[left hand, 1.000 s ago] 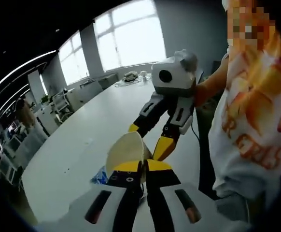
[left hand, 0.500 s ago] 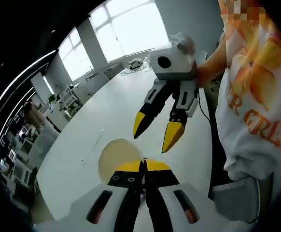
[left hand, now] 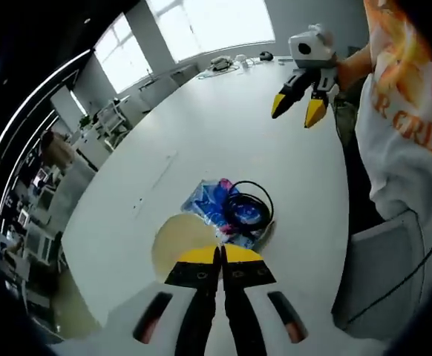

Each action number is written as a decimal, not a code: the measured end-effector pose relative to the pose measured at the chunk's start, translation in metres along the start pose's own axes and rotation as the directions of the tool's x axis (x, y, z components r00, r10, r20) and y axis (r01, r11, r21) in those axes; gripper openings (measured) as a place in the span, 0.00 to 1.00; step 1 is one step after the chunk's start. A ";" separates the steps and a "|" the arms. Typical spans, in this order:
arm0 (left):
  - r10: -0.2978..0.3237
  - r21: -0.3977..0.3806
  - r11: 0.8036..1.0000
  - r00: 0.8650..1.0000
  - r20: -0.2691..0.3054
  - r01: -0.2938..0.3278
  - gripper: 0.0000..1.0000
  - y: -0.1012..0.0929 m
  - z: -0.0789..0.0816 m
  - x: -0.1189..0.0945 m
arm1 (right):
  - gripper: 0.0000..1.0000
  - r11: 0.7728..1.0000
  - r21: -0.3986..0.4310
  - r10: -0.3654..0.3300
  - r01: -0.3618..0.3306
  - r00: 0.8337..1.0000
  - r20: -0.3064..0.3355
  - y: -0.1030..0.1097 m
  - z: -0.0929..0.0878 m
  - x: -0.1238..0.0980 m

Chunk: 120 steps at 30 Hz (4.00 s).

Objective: Arrange the tabletop items into an orderly group along one side of the table until the central work area is clear of visible clutter.

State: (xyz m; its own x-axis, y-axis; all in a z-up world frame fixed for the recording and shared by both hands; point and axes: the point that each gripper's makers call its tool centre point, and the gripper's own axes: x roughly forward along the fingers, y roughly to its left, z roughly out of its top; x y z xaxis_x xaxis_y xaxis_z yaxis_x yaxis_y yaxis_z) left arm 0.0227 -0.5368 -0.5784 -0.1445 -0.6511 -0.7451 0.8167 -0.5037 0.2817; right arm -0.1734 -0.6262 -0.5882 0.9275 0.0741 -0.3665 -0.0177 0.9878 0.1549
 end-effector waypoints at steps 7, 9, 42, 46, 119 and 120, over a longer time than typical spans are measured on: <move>-0.038 0.025 0.999 0.999 -0.015 0.038 0.00 0.026 -0.020 0.014 | 0.36 0.994 0.060 -0.086 0.087 0.996 -0.019 -0.019 -0.015 -0.018; -0.042 0.032 0.999 0.999 -0.023 0.043 0.00 0.032 -0.024 0.019 | 0.36 0.993 0.062 -0.101 0.103 0.995 -0.024 -0.021 -0.016 -0.020; -0.094 0.037 0.995 0.995 -0.043 0.095 0.00 0.093 -0.080 0.110 | 0.34 0.979 0.130 -0.145 0.157 0.985 -0.098 -0.054 -0.023 0.004; -0.095 0.029 0.995 0.995 -0.032 0.096 0.00 0.094 -0.082 0.113 | 0.34 0.979 0.131 -0.141 0.154 0.984 -0.106 -0.057 -0.024 0.008; 0.308 -0.573 0.787 0.950 0.045 -0.228 0.74 0.080 -0.069 0.033 | 0.35 0.983 0.125 -0.121 0.134 0.987 -0.106 -0.024 -0.038 -0.010; 0.319 -0.599 0.769 0.946 0.056 -0.224 0.75 0.078 -0.066 0.030 | 0.35 0.983 0.128 -0.120 0.133 0.987 -0.105 -0.023 -0.038 -0.011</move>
State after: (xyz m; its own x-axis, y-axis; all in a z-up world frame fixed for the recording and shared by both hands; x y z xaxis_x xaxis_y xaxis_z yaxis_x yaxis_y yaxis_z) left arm 0.1191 -0.5577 -0.6186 0.0929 -0.8083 -0.5814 0.9949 0.0989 0.0216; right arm -0.1973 -0.6441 -0.6229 0.8788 -0.0306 -0.4763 0.1534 0.9631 0.2211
